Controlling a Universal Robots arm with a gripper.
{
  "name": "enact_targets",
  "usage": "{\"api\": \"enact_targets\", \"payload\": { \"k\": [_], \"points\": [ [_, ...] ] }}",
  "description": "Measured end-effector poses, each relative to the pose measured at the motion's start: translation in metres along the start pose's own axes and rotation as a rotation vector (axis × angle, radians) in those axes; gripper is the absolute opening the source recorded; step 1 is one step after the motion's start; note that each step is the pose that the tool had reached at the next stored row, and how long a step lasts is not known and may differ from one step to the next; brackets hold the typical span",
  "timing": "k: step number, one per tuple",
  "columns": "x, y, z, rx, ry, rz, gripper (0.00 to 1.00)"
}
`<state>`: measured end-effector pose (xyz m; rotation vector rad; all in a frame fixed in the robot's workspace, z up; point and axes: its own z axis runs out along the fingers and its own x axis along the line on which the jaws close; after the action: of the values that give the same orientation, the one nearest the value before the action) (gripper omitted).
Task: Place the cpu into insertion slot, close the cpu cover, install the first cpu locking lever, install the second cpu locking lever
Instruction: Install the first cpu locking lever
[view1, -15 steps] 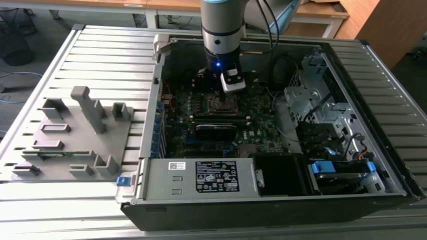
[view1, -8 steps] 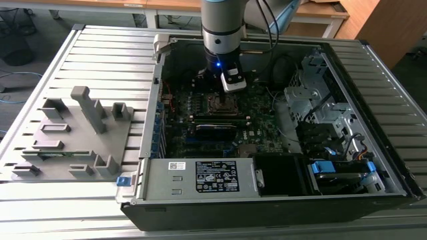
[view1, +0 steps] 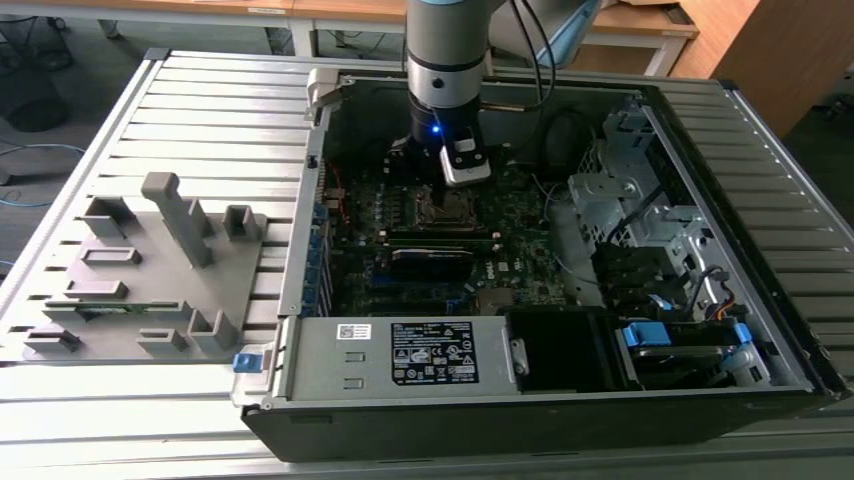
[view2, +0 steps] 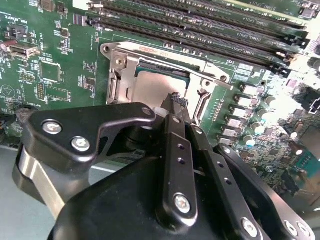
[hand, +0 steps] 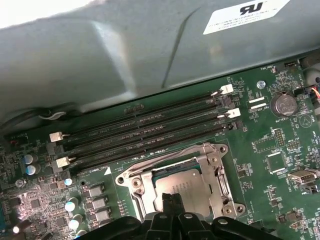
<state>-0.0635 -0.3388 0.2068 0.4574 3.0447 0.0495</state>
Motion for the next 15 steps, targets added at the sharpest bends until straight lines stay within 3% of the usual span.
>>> {"api": "enact_targets", "payload": {
  "k": [3,12,15],
  "points": [
    [-0.0009,0.0003,0.0003,-0.0008,0.0003,-0.005,0.11],
    [-0.0024,0.0007,0.001,-0.0065,0.0044,-0.107,0.11],
    [-0.0045,0.0014,0.0013,-0.0074,0.0064,-0.125,0.11]
  ]
}}
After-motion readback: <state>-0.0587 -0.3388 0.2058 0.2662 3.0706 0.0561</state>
